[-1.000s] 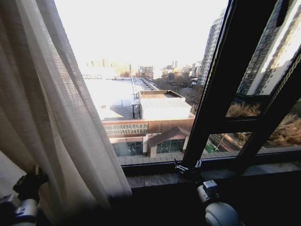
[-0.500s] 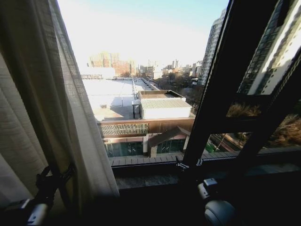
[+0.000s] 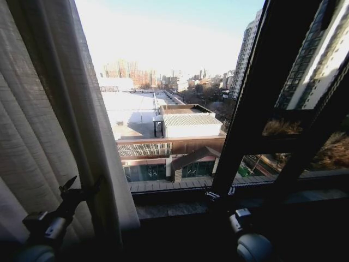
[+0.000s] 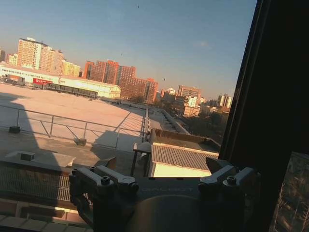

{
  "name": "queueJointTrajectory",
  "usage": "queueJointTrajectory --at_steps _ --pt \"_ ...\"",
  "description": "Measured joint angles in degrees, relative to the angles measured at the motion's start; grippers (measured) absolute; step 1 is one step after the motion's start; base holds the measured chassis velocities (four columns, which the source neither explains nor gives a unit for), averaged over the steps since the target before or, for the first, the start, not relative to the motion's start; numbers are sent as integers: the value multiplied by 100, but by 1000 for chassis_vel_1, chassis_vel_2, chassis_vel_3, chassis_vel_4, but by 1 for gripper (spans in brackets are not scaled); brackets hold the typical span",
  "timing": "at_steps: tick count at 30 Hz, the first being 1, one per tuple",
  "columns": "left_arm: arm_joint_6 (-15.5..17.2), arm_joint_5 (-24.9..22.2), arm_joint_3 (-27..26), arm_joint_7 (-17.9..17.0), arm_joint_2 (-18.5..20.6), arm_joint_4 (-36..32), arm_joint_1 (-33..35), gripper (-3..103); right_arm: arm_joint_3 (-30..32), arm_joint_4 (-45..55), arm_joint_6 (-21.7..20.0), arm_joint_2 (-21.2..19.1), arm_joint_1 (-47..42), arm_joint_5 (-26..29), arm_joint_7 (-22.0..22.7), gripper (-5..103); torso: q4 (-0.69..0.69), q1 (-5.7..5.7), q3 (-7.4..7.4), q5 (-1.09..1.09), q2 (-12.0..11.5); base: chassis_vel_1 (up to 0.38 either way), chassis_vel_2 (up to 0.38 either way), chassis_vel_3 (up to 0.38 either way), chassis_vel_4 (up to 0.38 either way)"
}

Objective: Open the curtains by pulling them apart, changing their state from closed to fully open.

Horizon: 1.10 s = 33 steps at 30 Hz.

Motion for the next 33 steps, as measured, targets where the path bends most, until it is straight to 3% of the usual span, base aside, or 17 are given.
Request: queueJointTrajectory --at_steps 4,13,17,21,23,26,33 --pt "69 -44 180 -20 169 189 -341 100 20 38 22 49 -35 -80 8 100 -2 0 0 -1 0 0 0 0 0" --pt "158 -69 233 -8 167 564 -693 101 20 42 156 59 -13 -214 8 100 -1 0 0 -1 0 0 0 0 0" --pt "103 -67 266 198 147 720 -807 81 -58 19 239 165 -7 -343 0 100 0 0 0 -1 0 0 0 0 0" --pt "98 -63 292 283 147 779 -884 70 -86 -3 270 183 30 -384 -11 100 -1 0 0 0 0 0 0 0 0" --pt "98 -52 310 367 138 846 -976 59 -92 -17 290 181 92 -394 -23 100 -1 0 0 0 0 0 0 0 0" --pt "98 -38 320 410 103 906 -1056 54 -92 -32 303 179 161 -399 -33 100 -1 0 0 -1 0 0 0 0 0" --pt "120 -29 235 573 126 924 -1075 22 -89 -67 325 241 242 -421 -47 100 0 0 0 0 0 0 0 0 0"
